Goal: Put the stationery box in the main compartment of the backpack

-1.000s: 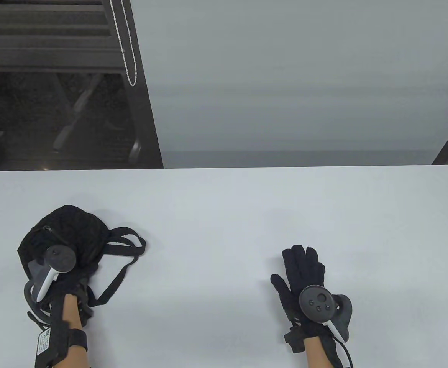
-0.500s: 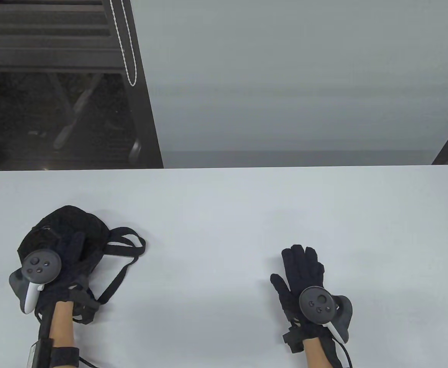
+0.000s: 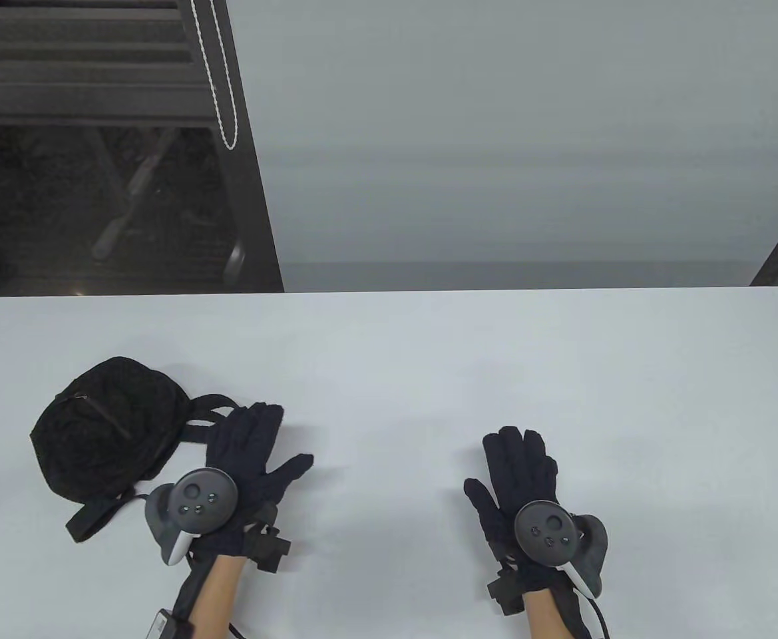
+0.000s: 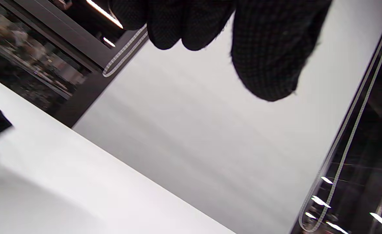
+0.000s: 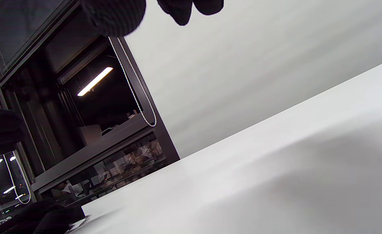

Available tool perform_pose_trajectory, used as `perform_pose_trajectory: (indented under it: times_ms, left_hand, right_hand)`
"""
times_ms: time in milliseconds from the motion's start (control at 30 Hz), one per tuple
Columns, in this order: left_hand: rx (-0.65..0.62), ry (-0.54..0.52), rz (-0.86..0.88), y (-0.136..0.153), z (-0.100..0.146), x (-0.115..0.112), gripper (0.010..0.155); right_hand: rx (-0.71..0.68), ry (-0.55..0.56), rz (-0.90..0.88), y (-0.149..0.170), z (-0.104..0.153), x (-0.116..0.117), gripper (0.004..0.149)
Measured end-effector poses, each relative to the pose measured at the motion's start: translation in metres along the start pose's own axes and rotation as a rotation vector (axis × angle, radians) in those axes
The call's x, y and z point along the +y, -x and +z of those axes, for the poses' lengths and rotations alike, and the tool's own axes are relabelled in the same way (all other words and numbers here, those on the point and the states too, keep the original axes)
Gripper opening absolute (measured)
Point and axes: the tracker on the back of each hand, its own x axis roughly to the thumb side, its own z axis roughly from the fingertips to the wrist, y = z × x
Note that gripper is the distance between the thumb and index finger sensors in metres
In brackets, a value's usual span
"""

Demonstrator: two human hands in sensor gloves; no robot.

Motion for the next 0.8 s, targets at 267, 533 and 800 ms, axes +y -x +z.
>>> perform_pose_trajectory:
  times_ms: [267,533,800]
  left_hand:
    - [-0.035,0.075,-0.083,-0.020,0.000,-0.045,0.080]
    - [-0.024,0.139,-0.121,-0.013,0.000,-0.065,0.084]
    - [-0.009,0.164,-0.125,-0.006,0.001,-0.069,0.086]
  right_hand:
    - [-0.021,-0.052,0.021,-0.006,-0.001,0.009,0.068]
    - [-0.014,-0.104,0.058,-0.011,-0.004,0.024,0.070]
    - [0.006,-0.124,0.052,-0.009,-0.006,0.026,0.070]
